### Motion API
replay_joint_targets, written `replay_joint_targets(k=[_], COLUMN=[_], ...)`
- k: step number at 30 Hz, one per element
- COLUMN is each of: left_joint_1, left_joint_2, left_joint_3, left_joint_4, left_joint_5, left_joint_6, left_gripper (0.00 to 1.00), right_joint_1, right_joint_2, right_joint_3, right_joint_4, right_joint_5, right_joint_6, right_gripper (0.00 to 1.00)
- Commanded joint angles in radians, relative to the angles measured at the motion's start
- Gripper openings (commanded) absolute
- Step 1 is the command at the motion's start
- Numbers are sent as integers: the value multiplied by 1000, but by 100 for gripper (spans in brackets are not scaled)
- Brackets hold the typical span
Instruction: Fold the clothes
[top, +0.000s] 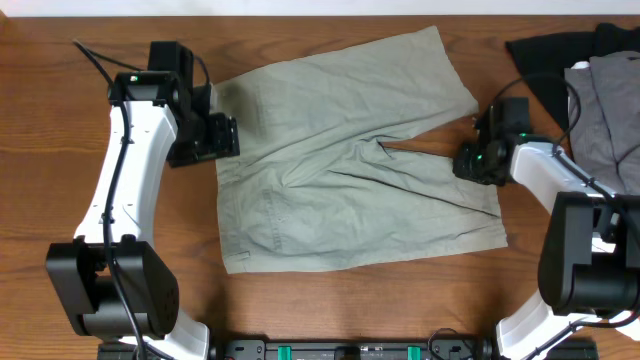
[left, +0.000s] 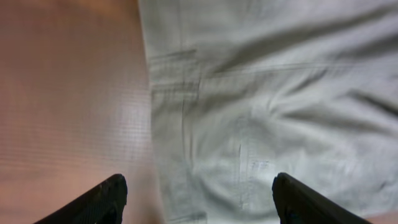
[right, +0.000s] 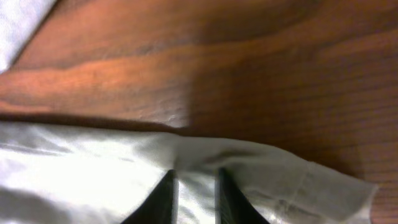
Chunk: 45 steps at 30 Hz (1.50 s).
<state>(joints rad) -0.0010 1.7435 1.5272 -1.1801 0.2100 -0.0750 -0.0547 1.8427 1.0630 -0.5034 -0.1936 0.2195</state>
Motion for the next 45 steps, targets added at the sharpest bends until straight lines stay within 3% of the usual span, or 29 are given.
replay_joint_targets(k=[1, 7, 15, 22, 28, 35, 40, 45], left_joint_1=[6, 23, 38, 38, 38, 38, 38, 38], left_joint_2=[3, 3, 3, 3, 3, 3, -11, -121], left_joint_3=[-29, -132, -403, -621, -785, -801, -776, -749], left_joint_4=[-63, -148, -112, 5, 196, 348, 356, 355], left_joint_5=[-21, -54, 102, 157, 195, 194, 178, 91], left_joint_6=[-31, -218, -257, -334, -424, -435, -435, -452], left_gripper=[77, 76, 76, 76, 76, 76, 65, 66], right_joint_1=[-16, -32, -32, -32, -32, -32, -32, -32], right_joint_2=[-10, -118, -242, -243, -243, -243, -243, -243], right_joint_3=[69, 133, 134, 134, 134, 134, 134, 134], right_joint_4=[-38, -131, -195, -231, -235, -235, -235, -237], right_joint_5=[-128, -177, -169, -138, -135, -135, -135, -135], right_joint_6=[-110, -150, -150, -150, -150, -151, -151, -151], right_gripper=[40, 49, 62, 62, 62, 63, 63, 64])
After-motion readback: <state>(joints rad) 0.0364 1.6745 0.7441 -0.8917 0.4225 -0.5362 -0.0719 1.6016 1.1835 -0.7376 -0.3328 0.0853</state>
